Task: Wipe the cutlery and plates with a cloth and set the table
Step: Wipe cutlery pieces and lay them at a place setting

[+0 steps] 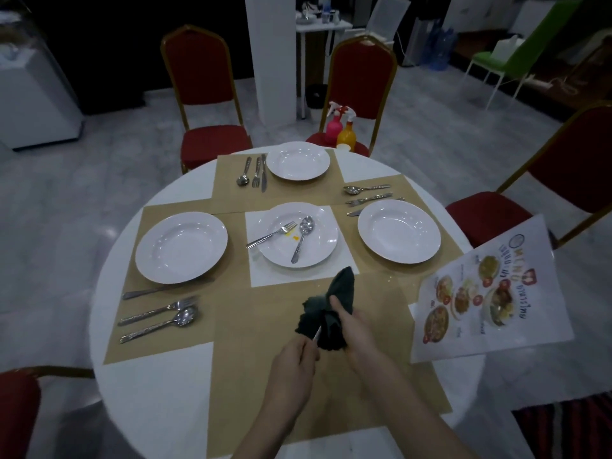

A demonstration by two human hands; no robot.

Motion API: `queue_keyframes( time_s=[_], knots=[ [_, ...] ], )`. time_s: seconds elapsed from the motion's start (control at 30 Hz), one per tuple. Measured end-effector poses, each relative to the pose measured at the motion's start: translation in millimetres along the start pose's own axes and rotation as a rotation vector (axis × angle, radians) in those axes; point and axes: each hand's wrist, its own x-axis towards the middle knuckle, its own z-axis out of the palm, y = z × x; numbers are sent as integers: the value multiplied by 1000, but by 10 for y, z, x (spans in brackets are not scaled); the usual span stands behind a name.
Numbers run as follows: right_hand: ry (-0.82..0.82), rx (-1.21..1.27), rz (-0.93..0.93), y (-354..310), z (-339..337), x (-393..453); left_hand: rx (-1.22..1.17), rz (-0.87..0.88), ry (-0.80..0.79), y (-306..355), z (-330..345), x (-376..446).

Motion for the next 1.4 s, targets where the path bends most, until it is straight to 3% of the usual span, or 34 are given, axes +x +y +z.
queue_keyframes(
  time_s=[0.1,0.37,0.57,0.77,1.0,1.1,1.23,1.33,1.4],
  knots=[
    [-123,-99,7,198,111,-121,-47,-46,38,-43,-24,36],
    [80,30,-23,-98,2,18,-15,-58,-12,66,86,-21],
    [-83,-112,-51,206,122,-264,-5,-50,71,24,-1,-7],
    [40,31,67,-81,103,-91,5,-72,23,38,35,-98],
    [155,38,12,-279,-32,217,27,-33,32,91,-33,-157],
    [229,79,-20,-345,-244,212,21,18,118,42,-135,-230],
    [27,-14,22,-148,-292,-49,31,34,233,45,-161,-124],
    [-152,-70,-1,79,-126,-273,93,58,214,56,-39,-13],
    [-158,-134,-86,156,-55,-350,118,64,189,55,27,4]
  ],
)
